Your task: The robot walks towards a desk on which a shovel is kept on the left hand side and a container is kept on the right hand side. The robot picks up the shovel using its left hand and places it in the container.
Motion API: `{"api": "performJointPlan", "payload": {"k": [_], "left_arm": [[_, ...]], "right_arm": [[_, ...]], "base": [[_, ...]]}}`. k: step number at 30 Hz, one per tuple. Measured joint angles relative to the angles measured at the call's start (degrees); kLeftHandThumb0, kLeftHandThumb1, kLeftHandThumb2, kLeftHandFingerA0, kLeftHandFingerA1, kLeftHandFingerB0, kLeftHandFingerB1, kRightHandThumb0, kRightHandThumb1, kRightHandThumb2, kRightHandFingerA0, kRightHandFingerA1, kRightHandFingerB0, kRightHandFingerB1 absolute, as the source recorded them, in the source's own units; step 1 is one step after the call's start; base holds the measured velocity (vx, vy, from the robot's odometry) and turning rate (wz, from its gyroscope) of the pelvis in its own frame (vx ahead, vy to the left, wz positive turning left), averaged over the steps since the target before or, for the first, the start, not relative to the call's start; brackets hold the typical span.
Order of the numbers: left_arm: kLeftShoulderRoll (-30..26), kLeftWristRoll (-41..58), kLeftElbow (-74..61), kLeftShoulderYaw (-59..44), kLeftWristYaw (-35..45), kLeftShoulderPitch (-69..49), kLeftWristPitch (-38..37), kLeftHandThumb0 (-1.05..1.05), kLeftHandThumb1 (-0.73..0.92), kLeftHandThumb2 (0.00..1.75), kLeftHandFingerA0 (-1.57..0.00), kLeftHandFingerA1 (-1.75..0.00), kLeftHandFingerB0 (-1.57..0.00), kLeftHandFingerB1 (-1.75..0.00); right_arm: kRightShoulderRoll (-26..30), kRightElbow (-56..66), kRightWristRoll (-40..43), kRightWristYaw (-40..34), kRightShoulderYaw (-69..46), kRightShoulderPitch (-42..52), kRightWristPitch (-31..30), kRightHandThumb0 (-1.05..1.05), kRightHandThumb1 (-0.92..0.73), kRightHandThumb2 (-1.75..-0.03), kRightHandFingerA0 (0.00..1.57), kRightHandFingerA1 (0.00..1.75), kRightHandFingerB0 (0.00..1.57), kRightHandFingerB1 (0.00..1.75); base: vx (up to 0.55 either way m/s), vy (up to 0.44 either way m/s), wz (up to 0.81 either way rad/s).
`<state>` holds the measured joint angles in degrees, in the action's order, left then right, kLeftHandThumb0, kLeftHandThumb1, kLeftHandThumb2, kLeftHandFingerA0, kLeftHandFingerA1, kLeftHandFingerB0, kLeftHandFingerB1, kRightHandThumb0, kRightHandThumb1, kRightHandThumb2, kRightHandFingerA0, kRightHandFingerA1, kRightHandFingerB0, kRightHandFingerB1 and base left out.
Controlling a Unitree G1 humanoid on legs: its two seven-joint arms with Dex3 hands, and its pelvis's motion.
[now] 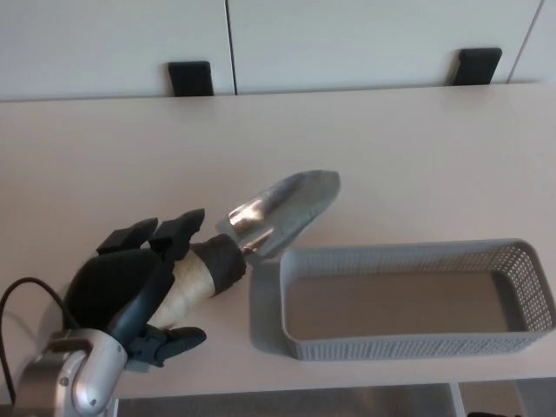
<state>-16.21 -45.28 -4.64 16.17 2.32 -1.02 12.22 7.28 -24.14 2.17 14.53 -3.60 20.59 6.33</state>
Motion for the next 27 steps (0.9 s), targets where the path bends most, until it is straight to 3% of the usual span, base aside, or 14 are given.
{"api": "performJointPlan", "payload": {"k": [4, 5, 7, 8, 12, 14, 15, 18, 19, 21, 22, 23, 24, 27], "left_arm": [[0.56, -3.20, 1.15, 0.71, -1.21, 0.82, 2.80, -0.53, 0.51, 0.56, -0.04, -0.28, 0.00, -0.24], [0.80, -4.03, 1.35, 0.94, -1.55, 1.03, 3.60, -0.53, 0.36, 0.76, 0.00, -0.30, 0.00, -0.23], [1.30, -5.45, 1.78, 1.39, -2.16, 1.45, 4.97, -0.53, 0.51, 0.56, -0.05, -0.28, -0.01, -0.24], [1.50, -6.05, 2.11, 1.56, -2.43, 1.64, 5.53, -0.54, 0.36, 0.76, -0.01, -0.31, -0.01, -0.23], [2.53, -7.54, 4.12, 2.36, -3.18, 3.49, 7.00, -0.58, 0.38, 0.76, -0.03, -0.39, -0.02, -0.22], [2.73, -7.51, 5.22, 2.50, -3.19, 4.34, 7.05, -0.32, 0.31, 0.88, -0.01, -0.49, 0.00, -0.49], [2.98, -6.84, 6.21, 2.22, -3.09, 5.02, 6.95, -0.60, 0.42, 0.70, -0.16, -0.42, -0.07, -0.32], [3.18, -4.56, 8.17, 1.11, -2.31, 6.36, 6.44, -0.54, 0.52, 0.56, -0.42, -0.37, -0.17, -0.27], [3.11, -3.71, 8.79, 0.83, -1.84, 6.83, 6.14, -0.60, 0.45, 0.74, -0.35, -0.46, -0.12, -0.37], [2.82, -2.02, 10.24, 0.34, -0.72, 7.67, 5.21, -0.63, 0.47, 0.75, -0.44, -0.49, -0.14, -0.38], [2.66, -1.23, 10.96, 0.10, -0.27, 8.04, 4.63, -0.51, 0.61, 0.59, -0.52, -0.42, -0.19, -0.28], [2.47, -0.55, 11.80, -0.04, 0.04, 8.57, 3.93, -0.33, 0.48, 0.95, -0.57, -0.67, -0.09, -0.46], [2.27, 0.00, 12.52, -0.19, 0.28, 9.07, 3.32, -0.40, 0.74, 0.63, -0.75, -0.60, -0.31, -0.31], [1.48, 2.38, 15.32, -1.14, 1.36, 11.19, 0.77, -0.30, 0.87, 0.66, -0.99, -0.62, -0.56, -0.38]], "right_arm": [[0.33, 0.01, -0.25, -0.07, 0.02, -0.06, 0.16, 0.09, -0.60, -0.58, 0.63, 0.60, 0.41, 0.48], [0.44, -0.01, -0.31, -0.07, 0.01, -0.07, 0.25, 0.09, -0.61, -0.59, 0.63, 0.61, 0.40, 0.48], [0.66, -0.01, -0.35, -0.07, 0.00, -0.05, 0.48, 0.09, -0.60, -0.58, 0.63, 0.60, 0.41, 0.48], [0.73, 0.01, -0.35, -0.07, -0.02, -0.05, 0.55, 0.09, -0.60, -0.58, 0.64, 0.60, 0.41, 0.48], [0.80, 0.02, -0.33, -0.07, -0.10, -0.44, 0.60, 0.08, -0.60, -0.58, 0.64, 0.60, 0.41, 0.48], [0.89, 0.02, -0.37, -0.07, -0.03, -0.64, 0.66, 0.06, -0.59, -0.58, 0.65, 0.60, 0.42, 0.48], [0.98, 0.02, -0.45, -0.08, 0.04, -0.71, 0.72, 0.07, -0.60, -0.58, 0.64, 0.59, 0.41, 0.48], [1.01, 0.14, -0.50, -0.08, 0.25, -0.84, 0.75, 0.06, -0.60, -0.58, 0.64, 0.59, 0.41, 0.48], [1.00, 0.13, -0.50, -0.08, 0.32, -0.95, 0.74, 0.05, -0.59, -0.58, 0.64, 0.60, 0.41, 0.48], [0.99, 0.20, -0.49, -0.06, 0.48, -1.17, 0.73, 0.07, -0.60, -0.57, 0.65, 0.59, 0.42, 0.48], [0.98, 0.23, -0.49, -0.06, 0.50, -1.21, 0.71, 0.07, -0.60, -0.58, 0.66, 0.60, 0.42, 0.48], [0.98, 0.26, -0.49, -0.06, 0.52, -1.26, 0.68, 0.08, -0.59, -0.58, 0.66, 0.61, 0.42, 0.49], [0.99, 0.29, -0.49, -0.05, 0.55, -1.33, 0.68, 0.08, -0.59, -0.58, 0.66, 0.61, 0.42, 0.49], [1.00, 0.33, -0.49, 0.04, 0.60, -1.71, 0.67, 0.06, -0.59, -0.57, 0.66, 0.59, 0.43, 0.47]], "base": [[0.00, 0.000, 0.00], [0.00, 0.000, 0.00], [0.00, 0.000, 0.00], [0.00, 0.000, 0.00], [0.00, 0.000, 0.00], [0.00, 0.000, 0.00], [0.00, 0.000, 0.00], [0.00, 0.000, 0.00], [0.00, 0.000, 0.00], [0.00, 0.000, 0.00], [0.00, 0.000, 0.00], [0.00, 0.000, 0.00], [0.00, 0.000, 0.00], [0.00, 0.000, 0.00]]}}
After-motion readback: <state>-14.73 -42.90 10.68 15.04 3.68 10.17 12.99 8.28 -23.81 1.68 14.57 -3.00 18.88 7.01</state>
